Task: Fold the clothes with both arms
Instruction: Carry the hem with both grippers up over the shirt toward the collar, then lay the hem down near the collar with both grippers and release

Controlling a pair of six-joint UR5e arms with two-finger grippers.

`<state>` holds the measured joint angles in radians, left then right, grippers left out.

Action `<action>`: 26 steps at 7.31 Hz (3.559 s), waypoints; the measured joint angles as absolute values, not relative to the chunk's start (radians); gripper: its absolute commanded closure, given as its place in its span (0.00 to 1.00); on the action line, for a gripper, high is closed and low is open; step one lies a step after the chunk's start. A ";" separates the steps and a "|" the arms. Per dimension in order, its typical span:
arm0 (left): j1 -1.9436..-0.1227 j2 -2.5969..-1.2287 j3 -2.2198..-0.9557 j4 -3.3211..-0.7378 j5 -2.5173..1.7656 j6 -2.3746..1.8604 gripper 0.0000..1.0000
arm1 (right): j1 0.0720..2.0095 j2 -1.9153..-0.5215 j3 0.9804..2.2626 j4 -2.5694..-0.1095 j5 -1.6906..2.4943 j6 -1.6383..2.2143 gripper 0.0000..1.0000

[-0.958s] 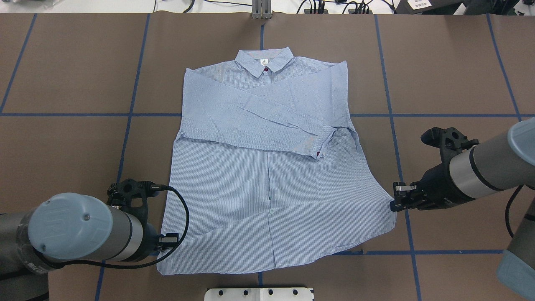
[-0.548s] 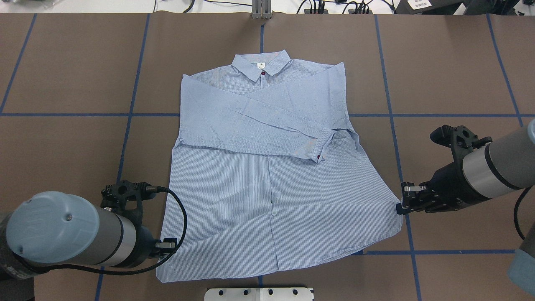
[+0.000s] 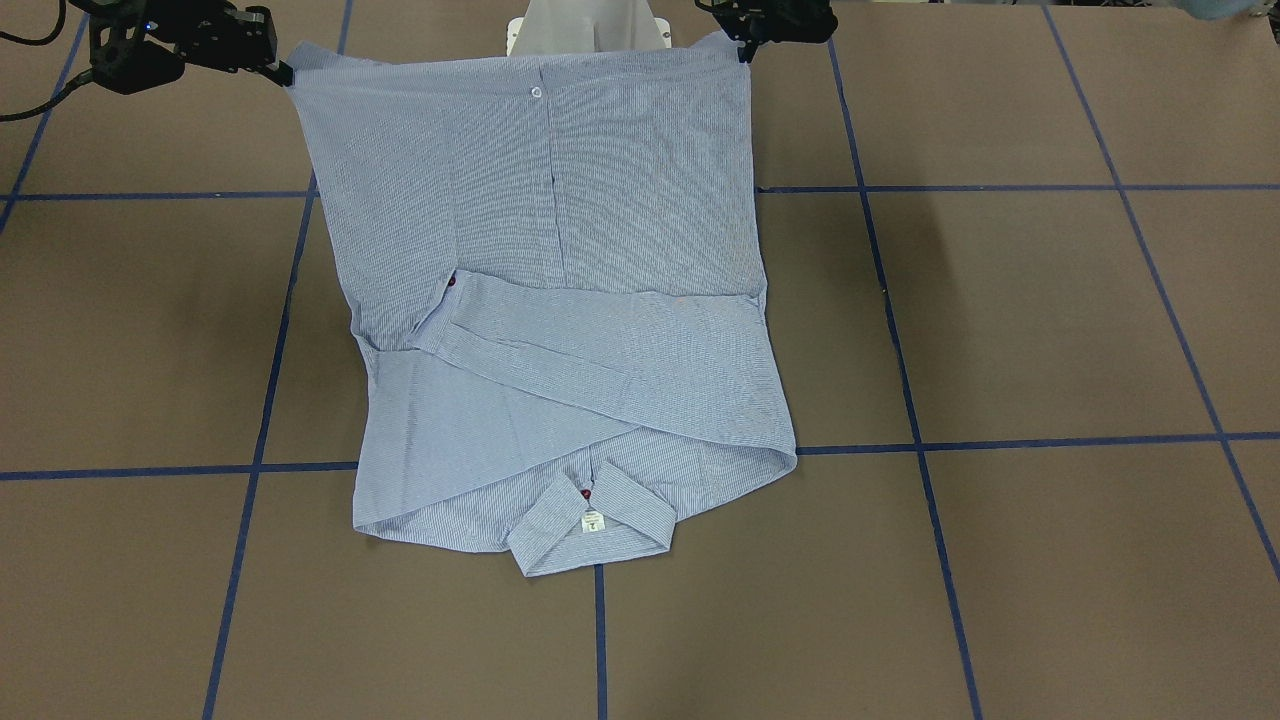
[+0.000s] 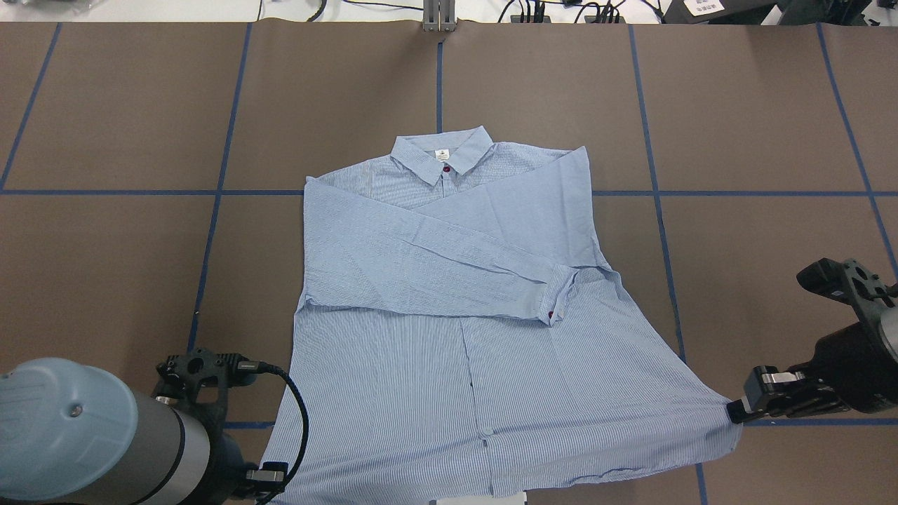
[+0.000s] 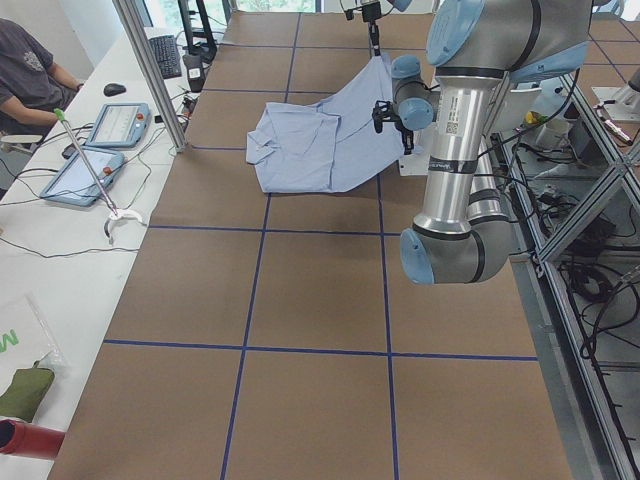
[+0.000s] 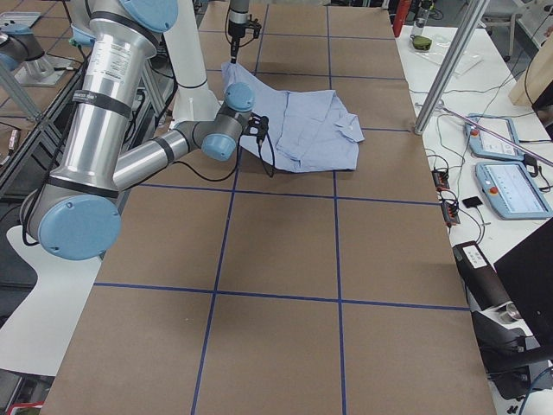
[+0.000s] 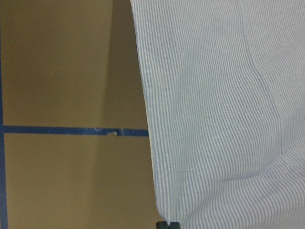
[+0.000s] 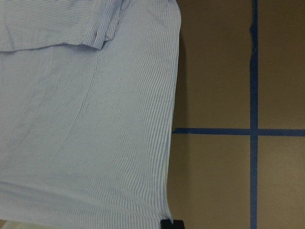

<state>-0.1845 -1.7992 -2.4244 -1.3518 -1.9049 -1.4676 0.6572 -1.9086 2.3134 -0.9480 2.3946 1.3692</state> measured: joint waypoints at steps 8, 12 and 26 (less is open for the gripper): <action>-0.224 -1.862 -2.384 -1.339 -1.911 -1.459 1.00 | 0.724 -1.726 2.147 -0.913 2.403 1.373 1.00; -0.434 -1.961 -2.259 -1.340 -1.933 -1.363 1.00 | 0.835 -1.516 2.014 -0.982 2.404 1.373 1.00; -0.762 -2.130 -1.684 -1.679 -1.990 -1.178 1.00 | 0.979 -1.132 1.620 -1.108 2.372 1.353 1.00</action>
<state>-0.7619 -2.1304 -1.6843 -1.6794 -1.9903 -1.1777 0.9791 -1.1316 1.6201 -1.1082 2.3717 1.3531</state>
